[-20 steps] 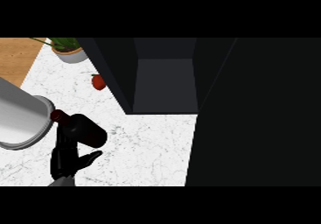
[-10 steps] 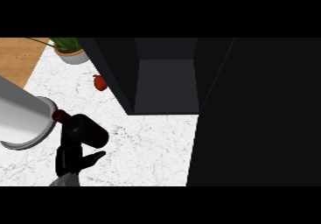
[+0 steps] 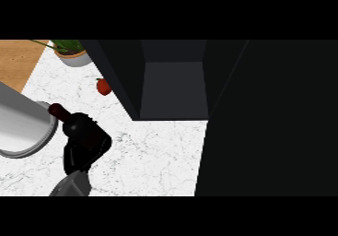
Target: Pick up the wine, place it into the cabinet and close the cabinet
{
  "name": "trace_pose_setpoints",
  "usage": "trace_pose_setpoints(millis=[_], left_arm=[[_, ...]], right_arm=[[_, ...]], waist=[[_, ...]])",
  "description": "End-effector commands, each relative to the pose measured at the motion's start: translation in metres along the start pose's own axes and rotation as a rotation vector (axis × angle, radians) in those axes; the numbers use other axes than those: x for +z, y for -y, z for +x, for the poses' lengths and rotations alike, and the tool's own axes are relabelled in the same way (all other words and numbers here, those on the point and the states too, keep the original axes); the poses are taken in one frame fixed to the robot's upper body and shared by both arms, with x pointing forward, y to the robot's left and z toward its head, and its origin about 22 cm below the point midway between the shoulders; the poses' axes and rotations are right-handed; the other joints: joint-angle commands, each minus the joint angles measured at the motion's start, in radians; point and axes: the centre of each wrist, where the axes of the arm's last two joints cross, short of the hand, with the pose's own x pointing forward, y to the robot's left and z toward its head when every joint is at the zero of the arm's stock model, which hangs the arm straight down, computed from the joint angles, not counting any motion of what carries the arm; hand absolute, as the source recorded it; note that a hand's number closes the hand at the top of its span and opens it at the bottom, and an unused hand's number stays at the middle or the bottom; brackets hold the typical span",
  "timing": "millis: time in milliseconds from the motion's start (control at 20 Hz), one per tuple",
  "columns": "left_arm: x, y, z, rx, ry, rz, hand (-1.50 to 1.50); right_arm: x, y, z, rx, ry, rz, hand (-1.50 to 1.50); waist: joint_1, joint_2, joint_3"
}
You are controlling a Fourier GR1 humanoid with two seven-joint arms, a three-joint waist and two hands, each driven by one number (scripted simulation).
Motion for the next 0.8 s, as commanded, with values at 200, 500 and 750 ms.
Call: trace_pose_setpoints(millis=[200,500,750], left_arm=[[-0.018,0.011,0.003,0.078,-0.011,-0.021,1.5],[-0.039,0.035,0.012,0.099,-0.021,-0.079,1.5],[-0.006,0.035,-0.007,0.115,-0.074,-0.129,1.5]], right_arm=[[0.011,0.001,0.007,-0.044,0.027,0.013,-1.5],[0.015,0.014,-0.002,-0.044,0.017,0.021,-1.5],[-0.002,0.017,-0.007,-0.024,0.011,0.011,-1.5]], waist=[[-0.009,0.004,-0.004],[0.001,0.0,-0.002],[0.009,-0.001,-0.002]])
